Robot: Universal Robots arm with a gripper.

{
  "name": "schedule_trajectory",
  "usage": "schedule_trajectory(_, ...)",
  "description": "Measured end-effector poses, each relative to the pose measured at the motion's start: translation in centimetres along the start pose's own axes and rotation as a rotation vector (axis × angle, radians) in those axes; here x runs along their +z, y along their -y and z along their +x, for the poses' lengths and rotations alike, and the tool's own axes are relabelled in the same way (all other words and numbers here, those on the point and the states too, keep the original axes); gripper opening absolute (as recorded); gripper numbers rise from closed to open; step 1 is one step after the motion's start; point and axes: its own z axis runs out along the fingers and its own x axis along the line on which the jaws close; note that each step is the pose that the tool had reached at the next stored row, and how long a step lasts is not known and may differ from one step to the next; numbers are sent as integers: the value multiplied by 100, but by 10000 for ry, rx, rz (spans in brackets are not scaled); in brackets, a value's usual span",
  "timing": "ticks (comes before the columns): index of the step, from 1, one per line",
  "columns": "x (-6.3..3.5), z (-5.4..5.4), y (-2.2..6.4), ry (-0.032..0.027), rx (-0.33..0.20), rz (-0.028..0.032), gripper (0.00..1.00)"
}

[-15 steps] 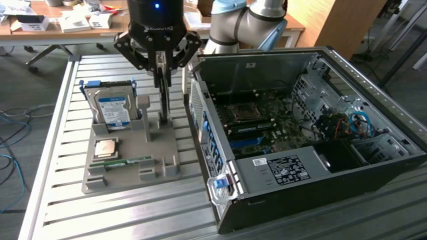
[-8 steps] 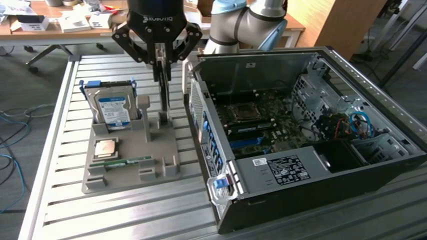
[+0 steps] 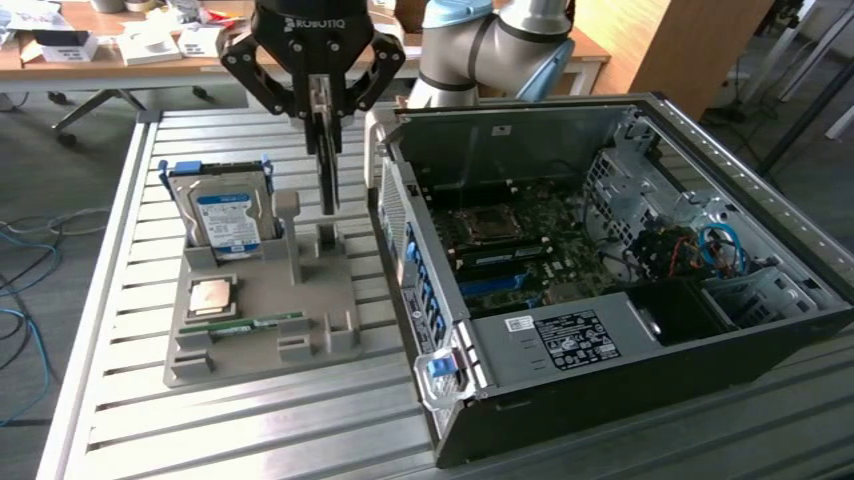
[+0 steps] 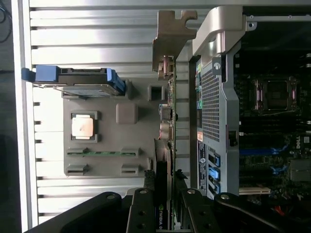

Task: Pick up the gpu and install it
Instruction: 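Pick up the gpu and move the gpu toward the slot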

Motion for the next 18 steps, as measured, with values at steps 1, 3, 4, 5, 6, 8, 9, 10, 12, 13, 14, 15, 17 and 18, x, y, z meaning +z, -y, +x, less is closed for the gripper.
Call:
schedule_trajectory(1,-9,0,0,0,0,-1,26)
schedule_trajectory(3,-25,0,-1,0,0,0,26)
schedule_trajectory(4,-27,0,-1,0,0,-1,26)
schedule_trajectory(5,-27,0,-1,0,0,-1,26)
schedule_trajectory(6,-27,0,-1,0,0,-1,26)
schedule_trajectory(8,-28,-1,-2,0,0,-1,26)
schedule_trajectory(9,-28,-1,-1,0,-1,-1,26)
schedule_trajectory(10,-28,-1,-1,0,0,0,26)
schedule_trajectory(12,-29,-3,-2,-2,-1,1,26)
schedule_trajectory(13,-29,-9,-2,-3,-4,1,26)
schedule_trajectory(14,-29,-16,-2,-2,-2,1,26)
schedule_trajectory(15,-28,-23,-3,-1,-1,0,26)
schedule_trajectory(17,-27,-47,-4,0,-1,-1,26)
schedule_trajectory(18,-27,-61,-5,-1,0,-1,26)
